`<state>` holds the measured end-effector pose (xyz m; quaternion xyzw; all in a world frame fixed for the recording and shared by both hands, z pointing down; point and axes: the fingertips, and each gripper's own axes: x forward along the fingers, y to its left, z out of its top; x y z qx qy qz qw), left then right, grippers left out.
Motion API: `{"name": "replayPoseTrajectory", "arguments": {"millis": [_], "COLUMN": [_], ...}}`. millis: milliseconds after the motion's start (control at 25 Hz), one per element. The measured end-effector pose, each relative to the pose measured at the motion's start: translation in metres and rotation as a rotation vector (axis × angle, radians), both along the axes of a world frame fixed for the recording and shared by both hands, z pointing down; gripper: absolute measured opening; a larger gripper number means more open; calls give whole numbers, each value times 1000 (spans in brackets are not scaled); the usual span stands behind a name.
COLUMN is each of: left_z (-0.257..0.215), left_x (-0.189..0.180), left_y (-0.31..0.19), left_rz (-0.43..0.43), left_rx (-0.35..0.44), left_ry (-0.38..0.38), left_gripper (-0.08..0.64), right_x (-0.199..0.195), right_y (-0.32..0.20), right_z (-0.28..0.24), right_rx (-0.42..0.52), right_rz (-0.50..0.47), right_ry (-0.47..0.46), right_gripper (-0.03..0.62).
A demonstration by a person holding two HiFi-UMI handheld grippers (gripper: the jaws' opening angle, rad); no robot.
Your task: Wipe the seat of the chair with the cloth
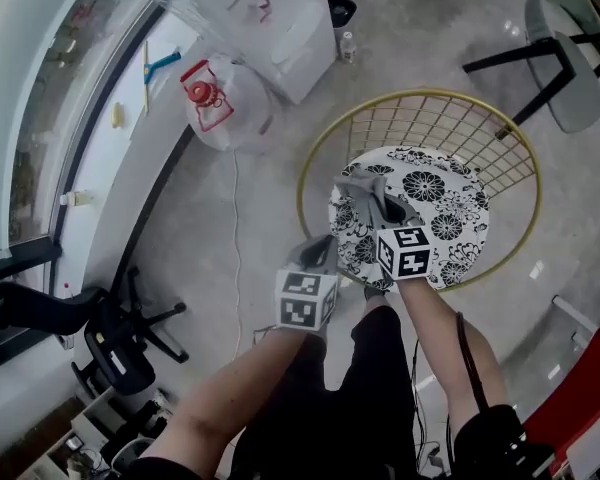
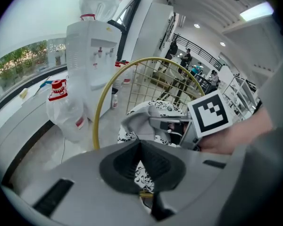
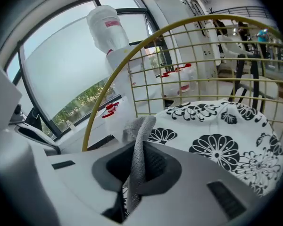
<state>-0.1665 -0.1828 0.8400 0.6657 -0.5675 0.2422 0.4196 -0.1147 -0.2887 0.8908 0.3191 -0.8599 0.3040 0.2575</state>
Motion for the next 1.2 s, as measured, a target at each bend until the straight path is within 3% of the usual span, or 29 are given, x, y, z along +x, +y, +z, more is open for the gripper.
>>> {"name": "replayPoseTrajectory", "arguments": {"millis": [160, 400, 840, 1200], "left_z": [28, 49, 61, 54], "left_x": [-12, -20, 32, 99], "left_y": [-4, -12, -40, -56], "left_rz": [-33, -56, 15, 90], "left_rx": [-17, -27, -35, -22], "left_ry": [-1, -23, 2, 16], "left_gripper": [6, 6, 6, 6], "right_x": [-22, -11, 83, 189], "right_y": [-14, -32, -64, -77], "right_z": [35, 70, 95, 89], "right_rx": [-14, -30, -35, -29], "right_rz": [-14, 24, 131, 250], "right_ry": [1, 38, 113, 171], "right_gripper": [26, 26, 26, 26]}}
